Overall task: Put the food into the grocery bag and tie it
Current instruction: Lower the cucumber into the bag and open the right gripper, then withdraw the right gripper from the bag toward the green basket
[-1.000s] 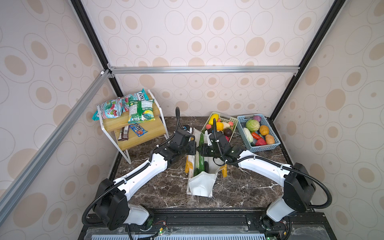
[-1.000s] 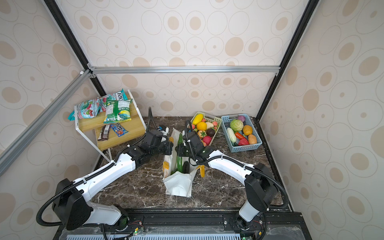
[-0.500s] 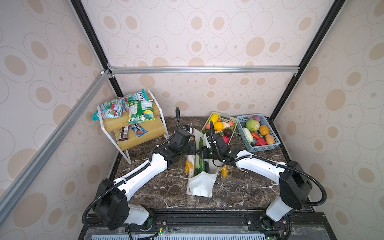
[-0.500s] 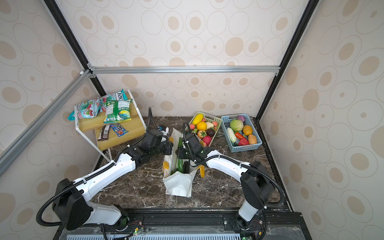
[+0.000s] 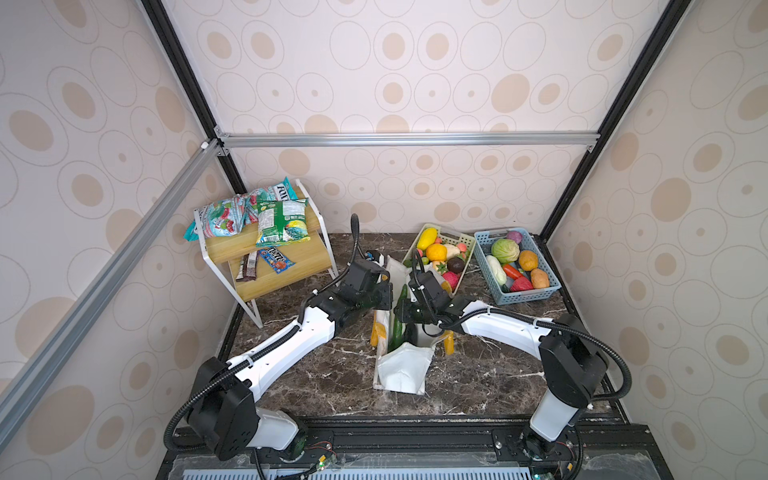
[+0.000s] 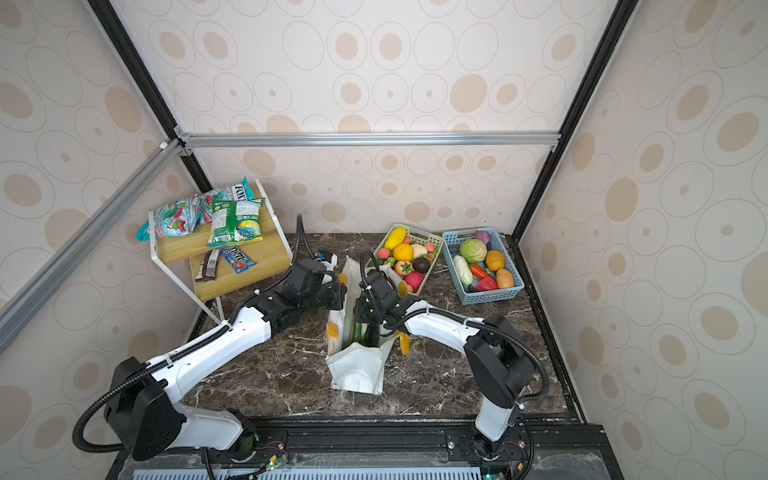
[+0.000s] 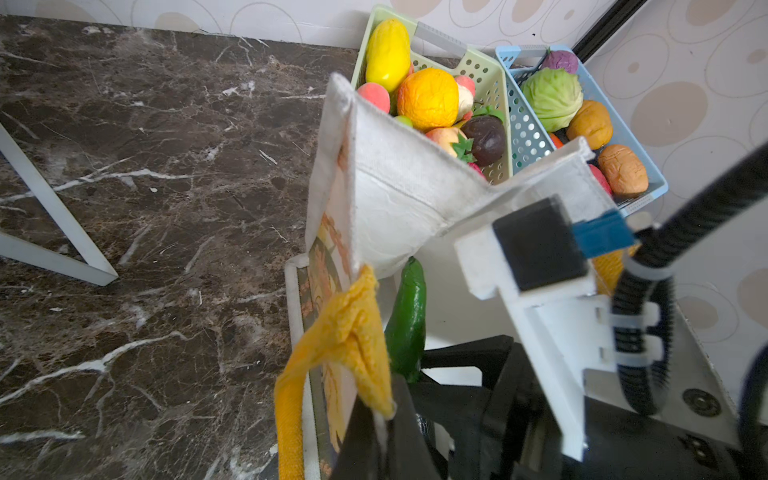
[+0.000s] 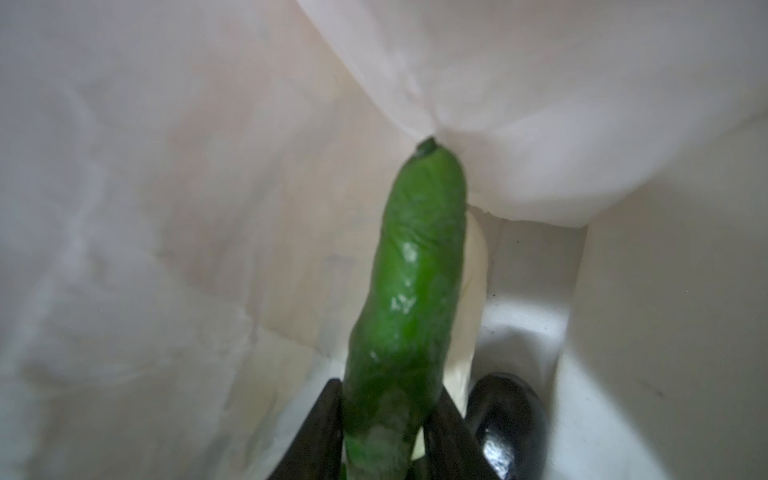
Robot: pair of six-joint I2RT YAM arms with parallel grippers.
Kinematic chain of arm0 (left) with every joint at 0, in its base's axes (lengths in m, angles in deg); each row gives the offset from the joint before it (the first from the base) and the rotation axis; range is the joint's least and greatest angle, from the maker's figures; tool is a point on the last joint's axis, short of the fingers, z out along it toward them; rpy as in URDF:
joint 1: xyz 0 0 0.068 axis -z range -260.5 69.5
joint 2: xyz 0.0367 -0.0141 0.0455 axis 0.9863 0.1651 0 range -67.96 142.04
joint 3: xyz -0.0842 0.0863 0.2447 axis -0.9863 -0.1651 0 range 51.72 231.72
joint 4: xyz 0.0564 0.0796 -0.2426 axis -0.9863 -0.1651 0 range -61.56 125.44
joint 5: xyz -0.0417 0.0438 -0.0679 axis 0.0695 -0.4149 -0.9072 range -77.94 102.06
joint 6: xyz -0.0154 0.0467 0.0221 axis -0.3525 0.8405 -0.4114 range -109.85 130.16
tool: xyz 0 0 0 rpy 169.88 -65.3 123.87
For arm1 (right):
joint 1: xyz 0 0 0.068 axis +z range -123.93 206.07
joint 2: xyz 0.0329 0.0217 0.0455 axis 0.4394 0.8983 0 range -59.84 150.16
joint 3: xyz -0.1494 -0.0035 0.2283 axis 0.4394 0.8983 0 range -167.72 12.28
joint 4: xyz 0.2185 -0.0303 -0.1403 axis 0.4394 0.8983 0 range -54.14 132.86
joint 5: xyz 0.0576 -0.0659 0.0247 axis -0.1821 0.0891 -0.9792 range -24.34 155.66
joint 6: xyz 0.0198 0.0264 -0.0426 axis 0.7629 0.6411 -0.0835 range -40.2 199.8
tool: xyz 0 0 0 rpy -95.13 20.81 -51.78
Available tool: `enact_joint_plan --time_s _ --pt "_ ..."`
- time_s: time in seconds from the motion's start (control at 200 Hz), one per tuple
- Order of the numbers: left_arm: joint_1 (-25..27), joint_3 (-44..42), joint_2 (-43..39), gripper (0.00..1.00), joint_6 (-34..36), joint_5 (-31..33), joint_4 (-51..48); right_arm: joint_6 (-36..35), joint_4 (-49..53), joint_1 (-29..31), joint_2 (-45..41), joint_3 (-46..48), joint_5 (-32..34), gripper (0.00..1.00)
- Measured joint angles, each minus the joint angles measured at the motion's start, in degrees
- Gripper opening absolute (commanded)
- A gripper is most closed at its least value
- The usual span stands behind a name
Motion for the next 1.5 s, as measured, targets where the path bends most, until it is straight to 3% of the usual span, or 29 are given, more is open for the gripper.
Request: enact_joint_plan --time_s 0.135,0.525,0.745,0.855,1.33,1.5 --pt "0.0 -0.02 -0.09 0.0 0.0 -0.11 0.0 0.61 0.02 0.0 1.7 0.0 0.37 0.39" --pt "0.2 -0.9 -1.27 0.0 0.11 0.07 0.68 2.45 -0.46 0.0 4.33 -0.09 1.07 0.68" --pt "0.2 -1.07 -3.08 0.0 0.66 1.86 0.39 2.01 2.36 0.0 3.45 -0.85 0.9 0.77" --pt "0.2 -1.55 -4.07 0.0 0.66 2.82 0.33 1.11 5.07 0.02 -0.59 -0.96 0.96 0.84" --pt "0.17 -1.11 -2.73 0.0 1.62 5.11 -0.96 -5.88 12.55 -0.09 -21.27 -2.97 -2.86 0.87" --pt "0.17 -0.81 -2.34 0.0 1.81 5.57 -1.44 -7.93 16.74 -3.5 -27.34 -3.34 -4.04 0.87"
